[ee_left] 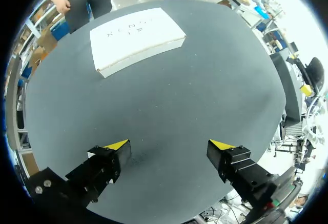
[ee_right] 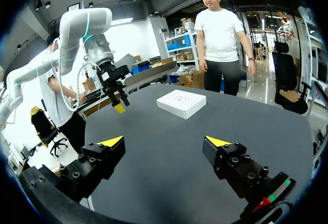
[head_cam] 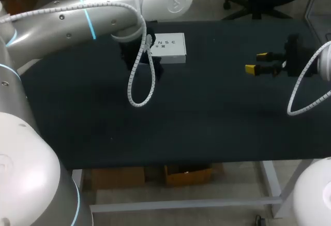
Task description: Assemble the packaging by folding the flat box into shape, placing the metal phone stand inside, and closing the box properly
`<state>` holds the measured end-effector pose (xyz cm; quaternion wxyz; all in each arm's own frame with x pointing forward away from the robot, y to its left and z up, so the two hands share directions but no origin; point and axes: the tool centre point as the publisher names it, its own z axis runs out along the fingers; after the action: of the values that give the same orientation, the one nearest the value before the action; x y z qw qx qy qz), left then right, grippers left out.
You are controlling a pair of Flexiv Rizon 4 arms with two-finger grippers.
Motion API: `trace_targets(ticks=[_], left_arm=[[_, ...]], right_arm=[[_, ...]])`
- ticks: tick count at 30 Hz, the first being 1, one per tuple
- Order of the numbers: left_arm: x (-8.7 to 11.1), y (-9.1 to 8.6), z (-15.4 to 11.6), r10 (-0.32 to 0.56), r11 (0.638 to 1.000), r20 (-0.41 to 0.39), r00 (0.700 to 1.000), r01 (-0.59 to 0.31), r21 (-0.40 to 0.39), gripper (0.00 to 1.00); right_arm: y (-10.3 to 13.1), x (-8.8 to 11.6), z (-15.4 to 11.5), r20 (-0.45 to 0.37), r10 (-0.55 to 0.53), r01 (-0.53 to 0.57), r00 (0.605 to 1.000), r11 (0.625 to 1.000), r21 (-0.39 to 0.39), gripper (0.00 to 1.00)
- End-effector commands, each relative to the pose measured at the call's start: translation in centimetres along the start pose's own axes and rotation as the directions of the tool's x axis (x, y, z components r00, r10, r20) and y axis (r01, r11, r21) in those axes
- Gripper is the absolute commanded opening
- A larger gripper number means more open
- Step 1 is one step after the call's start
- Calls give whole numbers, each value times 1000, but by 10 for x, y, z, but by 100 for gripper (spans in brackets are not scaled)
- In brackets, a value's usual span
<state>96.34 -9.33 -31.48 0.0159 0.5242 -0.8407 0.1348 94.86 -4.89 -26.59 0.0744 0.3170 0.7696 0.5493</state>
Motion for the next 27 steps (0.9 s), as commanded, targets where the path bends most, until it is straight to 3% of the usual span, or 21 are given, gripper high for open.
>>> trace_targets(ticks=[1, 6, 23, 26, 27], left_arm=[[-5, 8, -8, 48, 848, -27, 998, -26, 530, 100], [-4, 6, -9, 137, 824, -44, 990, -89, 559, 100], [-4, 6, -9, 137, 824, -44, 990, -89, 559, 100], [-5, 8, -7, 141, 787, -21, 990, -99, 609, 100], [-6, 8, -8, 134, 759, 11, 991, -110, 641, 100]], right_arm=[[-1, -1, -1, -5, -1, 1, 1000, 1000, -4, 100], [-1, -1, -1, -5, -1, 1, 1000, 1000, -4, 100], [-1, -1, -1, -5, -1, 1, 1000, 1000, -4, 100], [-1, -1, -1, -5, -1, 1, 1000, 1000, -4, 100], [-1, -1, -1, -5, -1, 1, 1000, 1000, -4, 100]])
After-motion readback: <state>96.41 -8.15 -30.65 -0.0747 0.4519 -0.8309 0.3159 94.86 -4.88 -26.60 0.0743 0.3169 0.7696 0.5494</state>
